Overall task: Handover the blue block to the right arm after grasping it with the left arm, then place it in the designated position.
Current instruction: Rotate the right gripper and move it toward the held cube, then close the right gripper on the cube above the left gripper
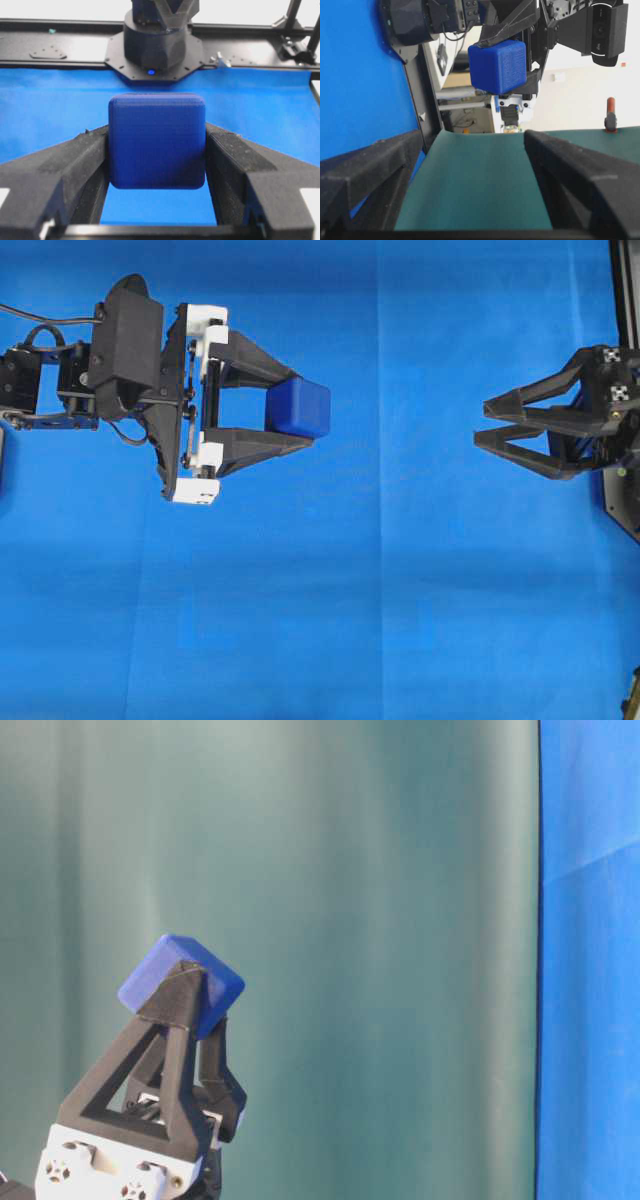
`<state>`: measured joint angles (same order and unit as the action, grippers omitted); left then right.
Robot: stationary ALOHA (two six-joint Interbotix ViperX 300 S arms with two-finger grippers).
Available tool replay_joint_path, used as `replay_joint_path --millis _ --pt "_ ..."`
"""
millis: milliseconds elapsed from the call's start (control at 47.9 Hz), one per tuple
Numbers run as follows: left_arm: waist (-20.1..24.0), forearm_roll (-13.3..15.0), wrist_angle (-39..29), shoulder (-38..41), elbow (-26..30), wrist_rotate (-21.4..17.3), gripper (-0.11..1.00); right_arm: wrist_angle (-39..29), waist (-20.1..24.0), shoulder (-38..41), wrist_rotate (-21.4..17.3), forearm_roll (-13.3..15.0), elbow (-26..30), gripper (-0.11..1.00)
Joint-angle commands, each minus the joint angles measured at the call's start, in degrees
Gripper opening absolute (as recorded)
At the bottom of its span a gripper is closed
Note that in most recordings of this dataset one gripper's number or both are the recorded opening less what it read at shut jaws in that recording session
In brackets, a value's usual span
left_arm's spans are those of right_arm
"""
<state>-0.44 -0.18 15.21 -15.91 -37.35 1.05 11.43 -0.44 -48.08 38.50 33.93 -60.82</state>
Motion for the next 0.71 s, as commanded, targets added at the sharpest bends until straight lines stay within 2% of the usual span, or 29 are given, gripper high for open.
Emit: replay_joint_path --millis 0,313,690 --pt "-0.18 0.09 0.7 -0.7 1.14 0.09 0.49 0.44 0.09 0.18 -0.09 0.0 1.58 0.96" --pt "-0.18 0.0 0.7 -0.7 1.23 0.09 0.49 0.53 0.0 4.92 -0.09 0.0 4.57 0.96" --pt "-0.18 0.09 0.62 -0.7 1.14 0.09 0.49 0.53 -1.32 16.88 -0.09 0.0 14.06 0.96"
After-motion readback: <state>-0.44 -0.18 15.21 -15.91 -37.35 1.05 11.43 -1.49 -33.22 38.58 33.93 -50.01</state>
